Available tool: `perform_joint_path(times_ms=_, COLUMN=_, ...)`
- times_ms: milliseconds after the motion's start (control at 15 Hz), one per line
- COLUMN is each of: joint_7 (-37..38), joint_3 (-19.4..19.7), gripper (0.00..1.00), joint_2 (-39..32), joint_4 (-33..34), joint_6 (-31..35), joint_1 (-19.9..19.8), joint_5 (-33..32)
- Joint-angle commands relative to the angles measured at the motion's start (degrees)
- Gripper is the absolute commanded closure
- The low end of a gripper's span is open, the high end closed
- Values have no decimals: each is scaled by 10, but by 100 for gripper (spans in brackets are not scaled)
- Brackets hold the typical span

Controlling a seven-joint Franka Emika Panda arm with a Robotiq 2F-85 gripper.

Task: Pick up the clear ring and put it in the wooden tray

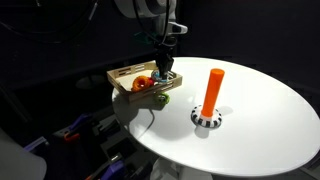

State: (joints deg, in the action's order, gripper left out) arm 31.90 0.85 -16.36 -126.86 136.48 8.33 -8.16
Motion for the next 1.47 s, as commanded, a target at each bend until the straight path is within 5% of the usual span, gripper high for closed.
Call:
perform_joint_path(times_ms=0, joint_7=-12, joint_3=-4, gripper=92, joint_2=-38, joint_4=44, joint_6=4, joint_1=10, joint_5=-1)
perform_joint_path(times_ms=533, joint_7=-61, joint_3=-23, gripper=91, joint_2=-74, joint_4=76, joint_6=12, joint_1=19, joint_5=34)
perform_joint_path(times_ms=667, joint_7=-72, joint_3=-25, gripper=47, joint_2=-76, joint_4=78, joint_6=9, joint_1=18, joint_5=42)
perform_joint_path(times_ms=800, joint_7=-82, joint_3=-25, gripper=43, joint_2=-77, joint_4=79, joint_6=7, joint_1=17, joint_5=48)
perform_joint_path(times_ms=1200, joint_7=-106, joint_3=-25, gripper=1, joint_2=-61, joint_4=75, joint_6=0, joint_1=14, joint_5=55)
perform_joint_path(times_ms=1400, joint_7=-121, joint_3=-28, gripper=0, joint_2=-47, joint_4=70, joint_6=-3, joint_1=10, joint_5=59)
